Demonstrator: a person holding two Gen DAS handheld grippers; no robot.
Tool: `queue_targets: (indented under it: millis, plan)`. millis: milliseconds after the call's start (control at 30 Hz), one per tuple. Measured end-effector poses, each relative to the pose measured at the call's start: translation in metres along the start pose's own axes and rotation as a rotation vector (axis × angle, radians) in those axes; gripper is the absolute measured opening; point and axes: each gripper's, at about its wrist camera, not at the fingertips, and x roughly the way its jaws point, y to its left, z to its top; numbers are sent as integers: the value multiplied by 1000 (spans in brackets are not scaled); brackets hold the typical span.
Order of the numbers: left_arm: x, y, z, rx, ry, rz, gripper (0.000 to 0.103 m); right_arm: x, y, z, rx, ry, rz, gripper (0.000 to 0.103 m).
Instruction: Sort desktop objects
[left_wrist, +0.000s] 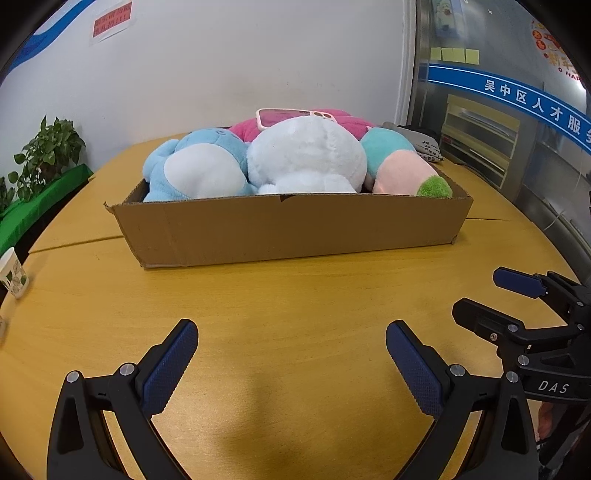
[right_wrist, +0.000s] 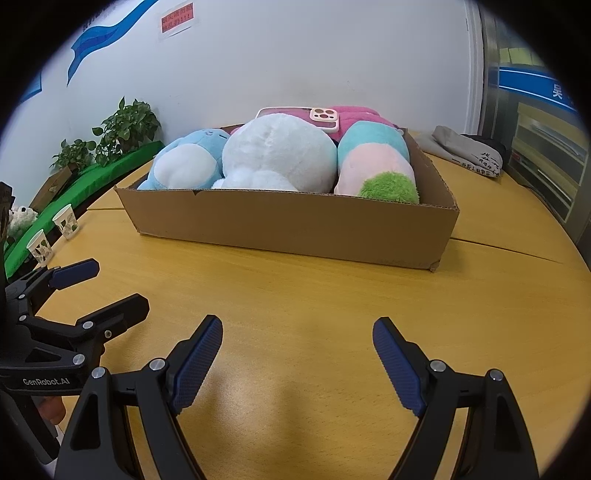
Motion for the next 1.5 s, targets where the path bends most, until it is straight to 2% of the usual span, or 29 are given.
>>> queue_targets:
  millis: [533,967,1200,1367,1500]
  plan:
    - [2,-2,1,28,-6,16,103,3,-3,0,0,1,-9,84]
    - [4,69,9,11,-4,-17,103,3,-13,5,-13,12,-81,84]
    - [3,109,3,22,2,-31,103,7,-13,7,-21,17,-84,84]
    - [8,138,0,-25,11,-98,103,9,-12,6,-23,26,-86,84]
    - [14,153,-2,41,39,-82,103,13,-14,6,-26,33,-79,84]
